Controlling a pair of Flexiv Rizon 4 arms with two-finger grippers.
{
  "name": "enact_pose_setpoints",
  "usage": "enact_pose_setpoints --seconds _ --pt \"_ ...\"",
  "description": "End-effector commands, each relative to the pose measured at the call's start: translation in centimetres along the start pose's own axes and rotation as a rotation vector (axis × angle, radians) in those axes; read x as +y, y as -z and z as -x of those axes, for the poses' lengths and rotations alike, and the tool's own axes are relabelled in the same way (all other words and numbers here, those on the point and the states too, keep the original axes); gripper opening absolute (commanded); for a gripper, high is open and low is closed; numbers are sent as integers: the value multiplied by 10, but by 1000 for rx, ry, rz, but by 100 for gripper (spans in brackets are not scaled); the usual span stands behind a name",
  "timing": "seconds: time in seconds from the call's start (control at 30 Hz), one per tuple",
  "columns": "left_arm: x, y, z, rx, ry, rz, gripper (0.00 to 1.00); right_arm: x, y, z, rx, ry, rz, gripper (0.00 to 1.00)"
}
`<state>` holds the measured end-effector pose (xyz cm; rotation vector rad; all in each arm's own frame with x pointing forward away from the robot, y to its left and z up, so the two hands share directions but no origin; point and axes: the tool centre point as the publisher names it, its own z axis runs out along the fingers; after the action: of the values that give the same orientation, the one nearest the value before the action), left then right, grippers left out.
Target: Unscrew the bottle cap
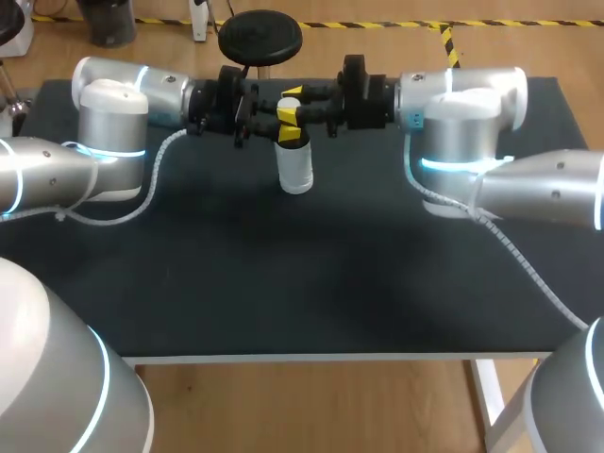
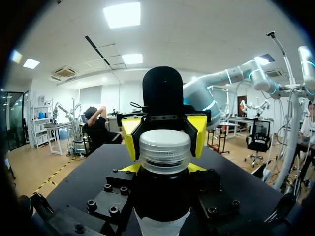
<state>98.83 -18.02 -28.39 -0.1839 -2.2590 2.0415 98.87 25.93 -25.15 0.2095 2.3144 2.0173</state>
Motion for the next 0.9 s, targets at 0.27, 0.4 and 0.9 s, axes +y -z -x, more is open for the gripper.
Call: enact_pose_setpoints --seconds 0.27,0.4,0.9 --pt "0 0 3 1 1 2 0 -3 1 14 246 17 25 0" --pt "0 0 3 1 1 2 0 -3 1 14 327 43 18 0" --pt "0 0 3 1 1 2 0 7 4 7 613 114 -20 0"
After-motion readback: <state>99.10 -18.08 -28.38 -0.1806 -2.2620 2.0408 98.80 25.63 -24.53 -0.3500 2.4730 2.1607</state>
